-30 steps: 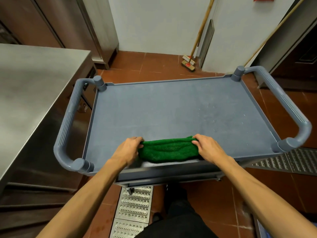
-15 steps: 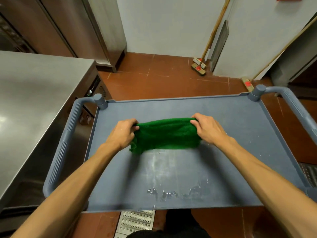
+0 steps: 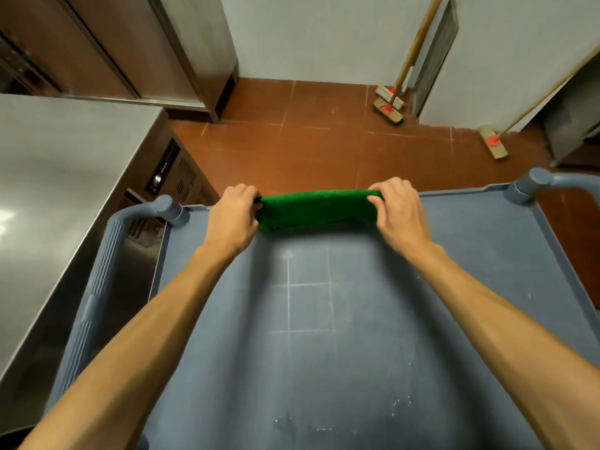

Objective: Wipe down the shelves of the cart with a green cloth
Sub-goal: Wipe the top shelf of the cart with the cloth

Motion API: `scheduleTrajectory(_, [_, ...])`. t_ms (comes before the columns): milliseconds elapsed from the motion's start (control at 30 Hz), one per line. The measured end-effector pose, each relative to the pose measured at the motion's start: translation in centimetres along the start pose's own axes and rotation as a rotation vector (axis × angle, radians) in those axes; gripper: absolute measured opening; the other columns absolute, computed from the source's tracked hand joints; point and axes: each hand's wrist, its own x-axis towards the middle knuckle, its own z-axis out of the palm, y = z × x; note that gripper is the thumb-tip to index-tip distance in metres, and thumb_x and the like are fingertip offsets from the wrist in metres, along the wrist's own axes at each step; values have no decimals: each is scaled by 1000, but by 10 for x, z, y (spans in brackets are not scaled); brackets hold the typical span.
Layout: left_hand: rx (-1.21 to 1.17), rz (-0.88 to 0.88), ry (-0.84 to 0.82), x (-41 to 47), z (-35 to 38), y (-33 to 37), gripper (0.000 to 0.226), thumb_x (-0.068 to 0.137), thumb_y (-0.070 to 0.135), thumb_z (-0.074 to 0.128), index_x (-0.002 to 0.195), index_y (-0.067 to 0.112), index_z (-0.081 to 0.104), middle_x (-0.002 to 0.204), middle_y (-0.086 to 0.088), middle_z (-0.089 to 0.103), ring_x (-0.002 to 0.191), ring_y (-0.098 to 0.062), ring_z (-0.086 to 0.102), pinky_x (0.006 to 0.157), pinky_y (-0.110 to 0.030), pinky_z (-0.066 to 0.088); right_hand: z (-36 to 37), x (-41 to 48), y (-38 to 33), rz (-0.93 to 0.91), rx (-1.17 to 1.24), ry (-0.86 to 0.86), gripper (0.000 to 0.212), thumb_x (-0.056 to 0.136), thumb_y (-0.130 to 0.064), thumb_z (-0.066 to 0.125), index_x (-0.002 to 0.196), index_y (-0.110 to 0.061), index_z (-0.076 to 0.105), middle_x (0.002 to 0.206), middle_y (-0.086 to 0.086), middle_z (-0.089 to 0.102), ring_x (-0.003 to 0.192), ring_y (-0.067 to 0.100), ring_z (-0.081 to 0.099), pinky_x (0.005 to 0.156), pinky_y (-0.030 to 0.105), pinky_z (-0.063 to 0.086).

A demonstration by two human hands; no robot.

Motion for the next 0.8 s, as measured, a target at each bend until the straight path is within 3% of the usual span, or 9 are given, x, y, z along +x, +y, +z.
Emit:
scheduleTrajectory(100, [-9,-21,-85,-13,28,-1,7,92,8,55,99,8,57,101,-13,59,94,-35,51,61,-40,36,28,-29,10,17,30,-72,19,93,-21,51,99,-7,62,94,13,59,83,35,52,72,45,44])
scheduleTrajectory(167, [-28,-2,-188,-26,46,-7,13,86,5,57,99,8,58,102,-14,61,96,-37,54,64,-42,42,41,-48,20,-12,31,-206,16,93,-19,55,99,-8,64,97,11,60,85,35,56,73,45,48])
scheduleTrajectory(300, [-80,35,-345,-57,69,-16,16,80,4,59,96,8,58,100,-14,65,93,-39,59,70,-47,51,49,-74,23,-3,16,-414,24,93,-18,61,116,-16,65,100,8,61,91,34,56,76,43,49])
scheduleTrajectory(500, [-188,-69,-303,-84,82,-7,21,85,-3,57,106,-2,58,107,-16,64,101,-35,56,84,-48,51,46,-76,12,57,-61,-543,38,102,-25,46,139,-27,52,111,4,56,102,27,48,79,35,41])
scheduleTrajectory(600, [-221,-158,-308,-86,81,-2,20,88,-1,55,108,-1,59,105,-13,66,100,-32,58,83,-47,52,44,-81,7,96,-57,-581,39,103,-24,43,141,-29,49,111,2,54,102,25,46,84,35,43])
scheduleTrajectory(800, [-229,-167,-296,-108,80,2,21,87,-3,55,107,-1,59,103,-13,66,98,-33,58,82,-46,52,40,-102,2,133,-55,-597,40,103,-23,42,142,-28,48,109,1,54,102,24,45,89,34,43])
